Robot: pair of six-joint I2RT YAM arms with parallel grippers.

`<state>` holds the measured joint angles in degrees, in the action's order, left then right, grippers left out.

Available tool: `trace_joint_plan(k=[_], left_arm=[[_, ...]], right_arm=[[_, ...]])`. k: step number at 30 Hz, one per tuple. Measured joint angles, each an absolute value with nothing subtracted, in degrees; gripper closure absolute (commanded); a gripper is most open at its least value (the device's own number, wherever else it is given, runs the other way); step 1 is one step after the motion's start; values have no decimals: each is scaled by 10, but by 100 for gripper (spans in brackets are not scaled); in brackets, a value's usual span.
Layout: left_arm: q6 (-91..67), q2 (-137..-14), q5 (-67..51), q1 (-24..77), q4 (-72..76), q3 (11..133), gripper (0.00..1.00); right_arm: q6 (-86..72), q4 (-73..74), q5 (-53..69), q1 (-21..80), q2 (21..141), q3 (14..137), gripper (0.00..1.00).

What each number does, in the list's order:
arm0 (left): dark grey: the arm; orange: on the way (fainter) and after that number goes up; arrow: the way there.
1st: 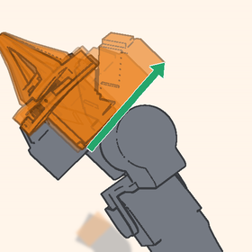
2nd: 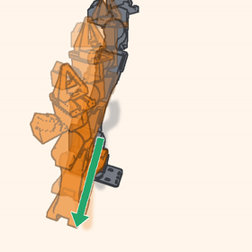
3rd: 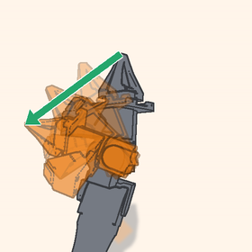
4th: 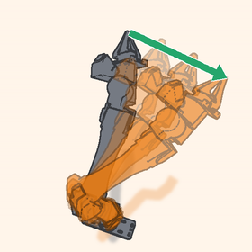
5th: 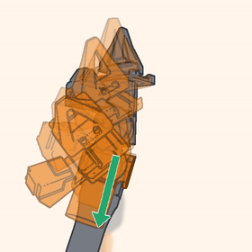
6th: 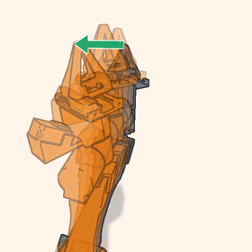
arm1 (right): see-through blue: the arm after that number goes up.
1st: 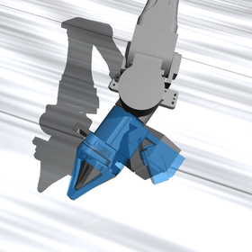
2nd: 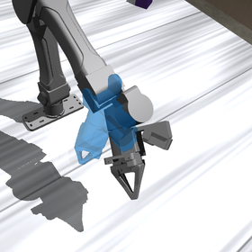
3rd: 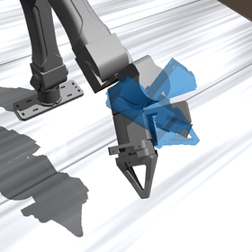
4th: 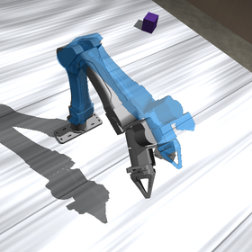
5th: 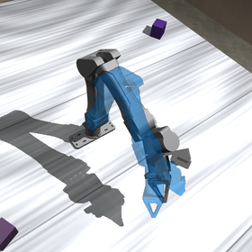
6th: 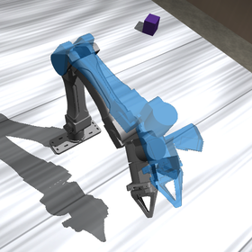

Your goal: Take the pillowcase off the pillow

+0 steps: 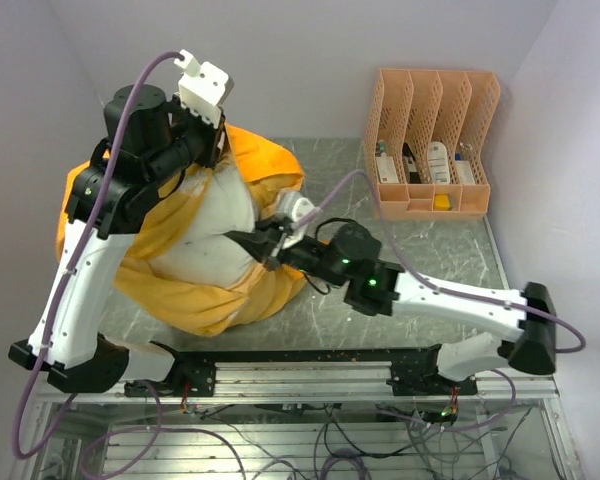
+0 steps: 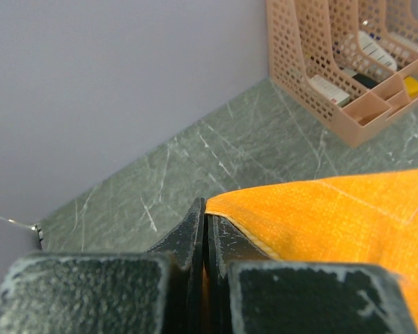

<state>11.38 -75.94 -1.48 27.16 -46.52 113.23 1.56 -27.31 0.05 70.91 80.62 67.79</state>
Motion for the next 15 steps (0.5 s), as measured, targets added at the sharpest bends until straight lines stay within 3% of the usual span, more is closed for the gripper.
trace_joint_plan(k=[7, 15], left_arm=[[129, -767, 1, 261, -455, 1125, 93], [121, -784, -125, 220, -510, 1190, 93]], right_arm=[[29, -249, -15, 699, 683, 592, 100], [31, -249, 44, 699, 751, 642, 100]])
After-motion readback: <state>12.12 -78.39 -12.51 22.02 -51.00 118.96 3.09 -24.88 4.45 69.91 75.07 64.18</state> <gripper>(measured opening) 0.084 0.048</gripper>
